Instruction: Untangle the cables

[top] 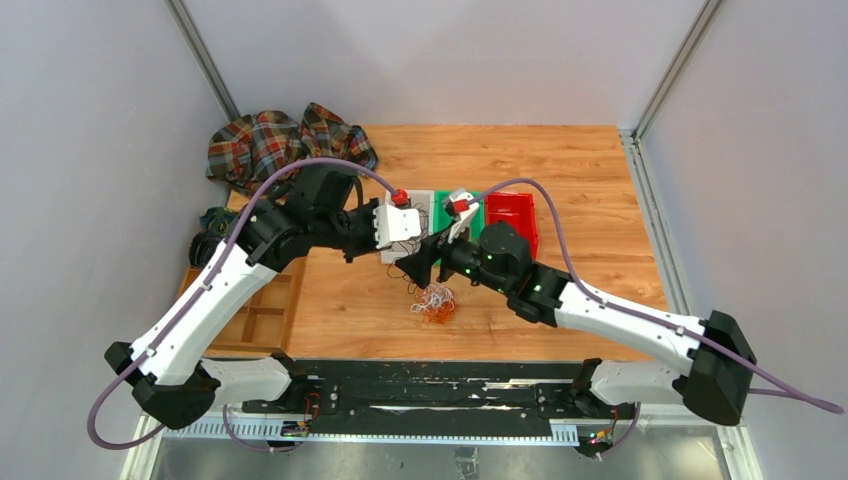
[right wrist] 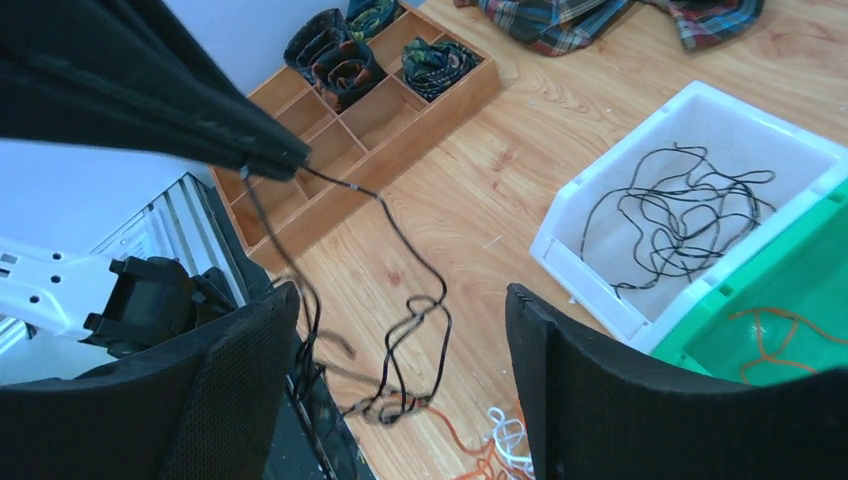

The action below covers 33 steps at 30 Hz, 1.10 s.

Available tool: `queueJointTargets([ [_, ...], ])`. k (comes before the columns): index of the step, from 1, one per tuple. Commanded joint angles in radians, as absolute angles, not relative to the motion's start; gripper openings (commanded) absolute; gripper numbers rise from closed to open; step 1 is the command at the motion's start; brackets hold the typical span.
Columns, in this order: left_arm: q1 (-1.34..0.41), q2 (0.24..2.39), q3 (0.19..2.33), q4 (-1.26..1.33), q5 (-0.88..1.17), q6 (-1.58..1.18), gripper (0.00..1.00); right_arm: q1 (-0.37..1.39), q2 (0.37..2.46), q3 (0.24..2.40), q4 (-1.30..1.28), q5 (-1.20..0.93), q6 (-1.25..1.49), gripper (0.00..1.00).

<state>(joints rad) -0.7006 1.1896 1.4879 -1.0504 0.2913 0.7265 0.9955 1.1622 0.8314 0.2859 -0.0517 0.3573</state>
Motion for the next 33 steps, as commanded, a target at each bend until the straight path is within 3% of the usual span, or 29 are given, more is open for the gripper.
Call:
queueJointTargets([
  [1, -0.712, 1.187, 1.535, -1.08, 0.337, 0.734, 0.0, 1.008, 1.246, 0.903, 0.313, -0.082, 0.356, 0.7],
  [11, -0.712, 1.192, 1.708, -1.093, 0.288, 0.795, 0.0, 1.008, 1.289, 0.776, 0.424, -0.099, 0.434, 0.42],
  [18, -0.712, 1.243, 1.8, -1.025, 0.158, 0.79, 0.01, 1.008, 1.317, 0.689, 0.497, -0.105, 0.469, 0.42],
  [33, -0.712, 1.307, 2.033, -0.997, 0.102, 0.843, 0.01, 1.008, 1.36, 0.594, 0.519, -0.104, 0.53, 0.38],
])
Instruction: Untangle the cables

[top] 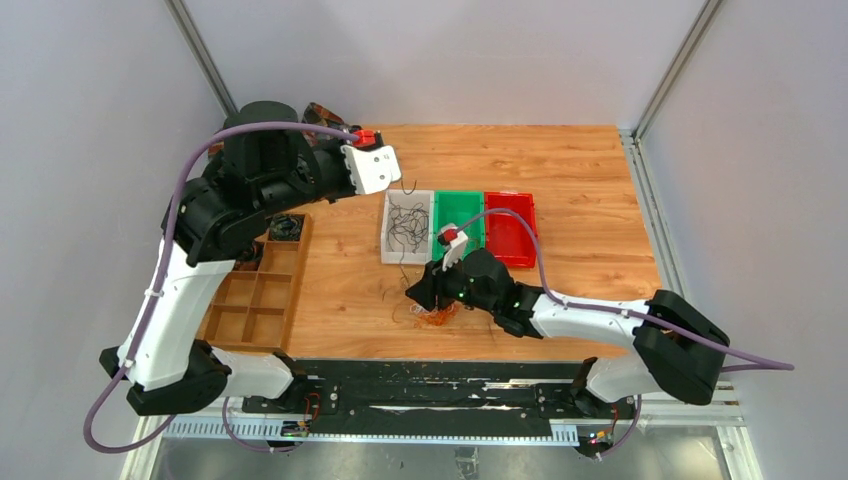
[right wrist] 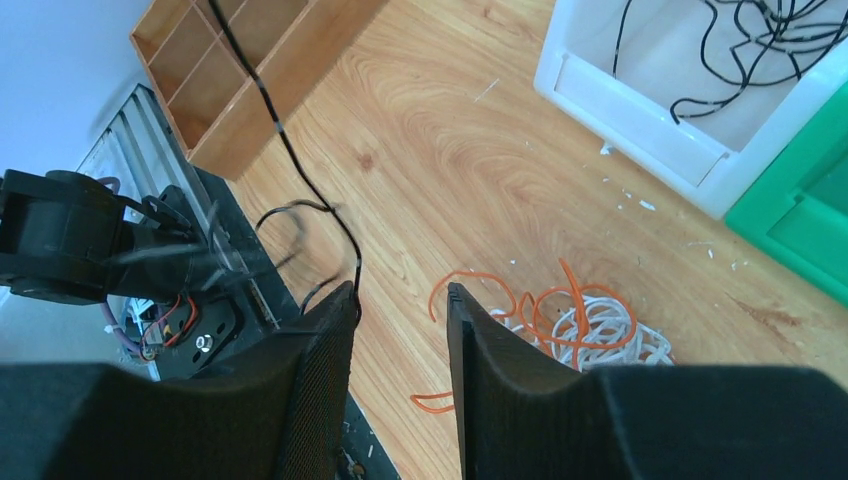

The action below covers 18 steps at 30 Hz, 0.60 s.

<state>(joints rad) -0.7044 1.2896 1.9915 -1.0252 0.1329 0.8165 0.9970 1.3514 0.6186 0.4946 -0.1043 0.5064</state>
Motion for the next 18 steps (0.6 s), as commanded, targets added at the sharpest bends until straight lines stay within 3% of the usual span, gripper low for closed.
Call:
queueJointTargets([
  [1, -0.712, 1.309, 2.039, -0.997, 0.101, 0.844, 0.0, 1.008, 1.358, 0.59, 0.519, -0.103, 0.531, 0.38],
  [6, -0.712, 1.312, 2.046, -0.982, 0.076, 0.887, 0.0, 1.008, 1.338, 0.566, 0.508, -0.084, 0.539, 0.37],
  [10, -0.712, 1.312, 2.043, -0.937, 0.029, 0.937, 0.0, 1.008, 1.312, 0.549, 0.494, -0.068, 0.544, 0.45],
  [15, -0.712, 1.32, 2.052, -0.85, -0.039, 1.005, 0.01, 1.008, 1.267, 0.543, 0.475, -0.055, 0.545, 0.45],
  [18, -0.712, 1.331, 2.069, -0.79, -0.075, 1.031, 0.0, 1.008, 1.247, 0.553, 0.459, -0.057, 0.538, 0.5],
])
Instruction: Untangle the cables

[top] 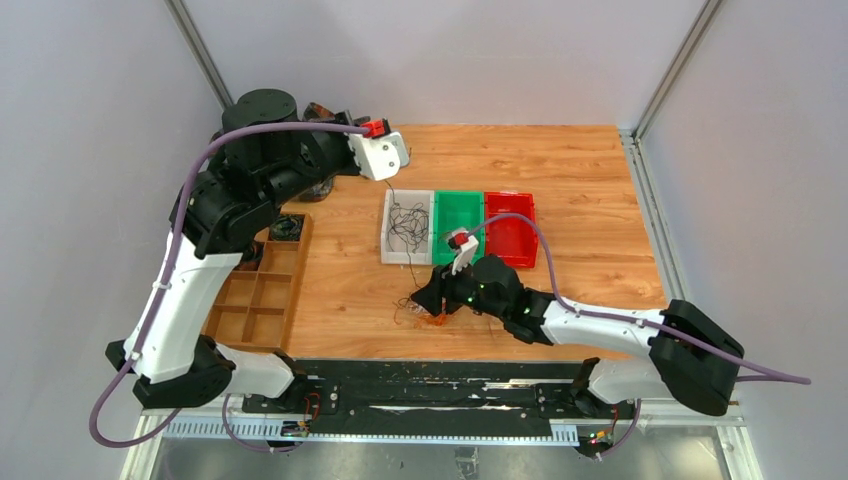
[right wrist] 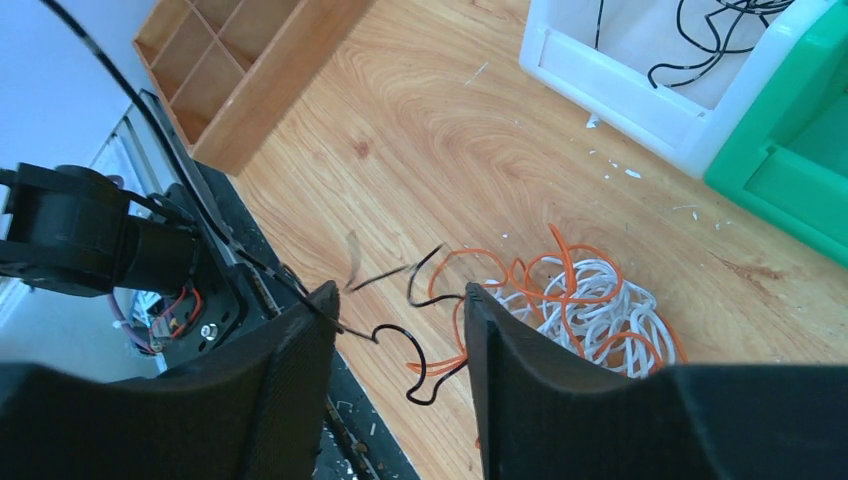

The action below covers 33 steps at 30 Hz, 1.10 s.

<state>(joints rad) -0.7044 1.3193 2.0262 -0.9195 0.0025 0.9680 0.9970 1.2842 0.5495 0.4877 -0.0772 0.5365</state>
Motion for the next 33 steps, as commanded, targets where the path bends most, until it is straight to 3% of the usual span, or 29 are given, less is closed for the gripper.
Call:
queueJointTargets([
  [1, -0.712, 1.335, 2.073, -0.765, -0.096, 1.036, 0.0, 1.008, 1.24, 0.556, 0.452, -0.055, 0.537, 0.54],
  [5, -0.712, 1.333, 2.055, -0.626, -0.153, 1.05, 0.0, 1.008, 1.197, 0.555, 0.439, -0.053, 0.533, 0.66],
  [9, -0.712, 1.339, 2.063, -0.556, -0.164, 1.063, 0.0, 1.008, 1.128, 0.526, 0.437, -0.035, 0.525, 0.72],
  [20, -0.712, 1.383, 2.085, -0.462, -0.21, 1.056, 0.0, 1.006, 0.951, 0.445, 0.466, 0.035, 0.487, 0.75],
  [33, -0.712, 1.368, 1.947, -0.441, -0.184, 1.043, 0.0, 1.003, 0.912, 0.49, 0.289, 0.19, 0.471, 0.72],
])
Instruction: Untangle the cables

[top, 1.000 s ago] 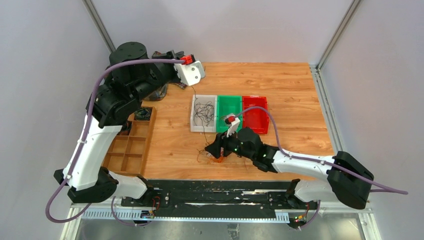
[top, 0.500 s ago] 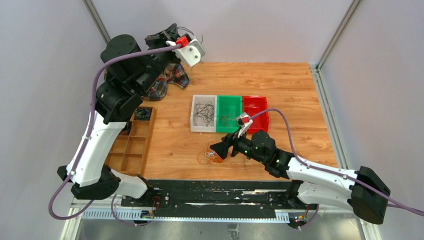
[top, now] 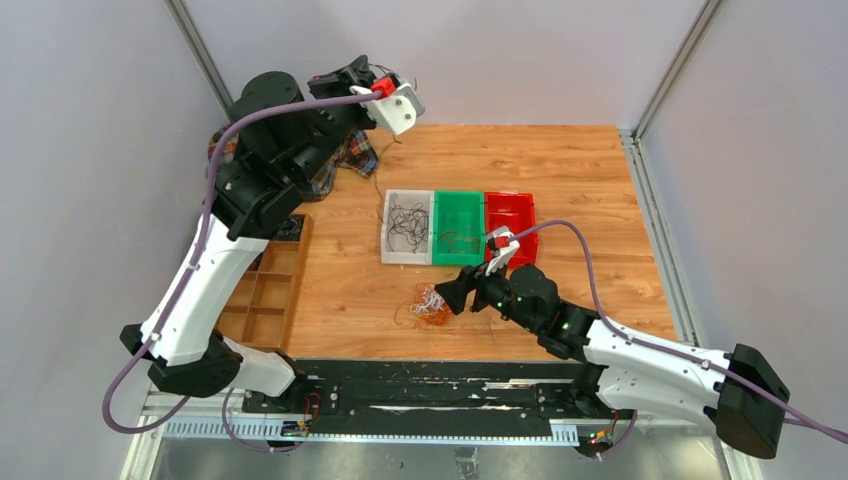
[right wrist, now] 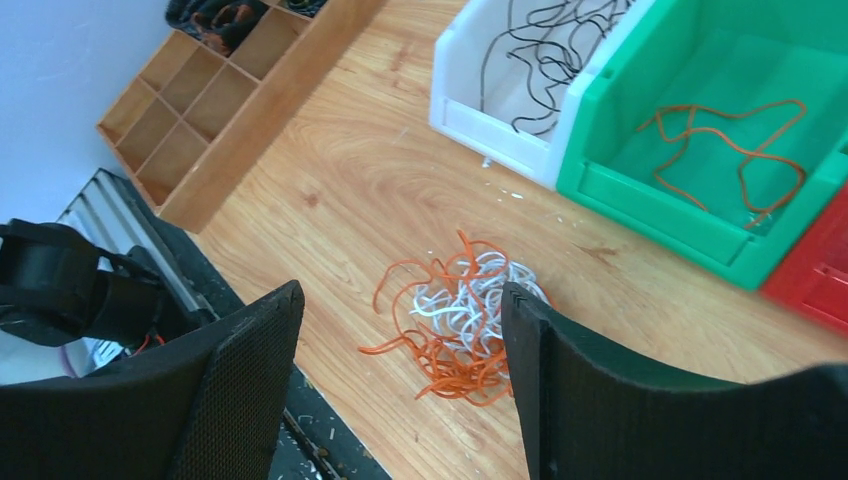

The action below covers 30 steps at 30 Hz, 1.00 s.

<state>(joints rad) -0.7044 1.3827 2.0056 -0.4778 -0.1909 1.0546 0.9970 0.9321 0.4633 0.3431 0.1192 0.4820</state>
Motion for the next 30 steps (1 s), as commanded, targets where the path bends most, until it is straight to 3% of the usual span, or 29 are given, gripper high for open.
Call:
queueJointTargets([
  [1, -0.712, 1.365, 1.927, -0.437, -0.183, 1.043, 0.0, 1.002, 0.907, 0.488, 0.287, 0.195, 0.471, 0.72],
  [10, -0.712, 1.366, 1.789, -0.417, -0.175, 1.013, 0.01, 0.991, 0.846, 0.46, 0.252, 0.234, 0.477, 0.7],
  [30, -0.684, 1.436, 1.706, -0.379, -0.172, 0.992, 0.01, 0.961, 0.781, 0.432, 0.196, 0.255, 0.483, 0.69],
])
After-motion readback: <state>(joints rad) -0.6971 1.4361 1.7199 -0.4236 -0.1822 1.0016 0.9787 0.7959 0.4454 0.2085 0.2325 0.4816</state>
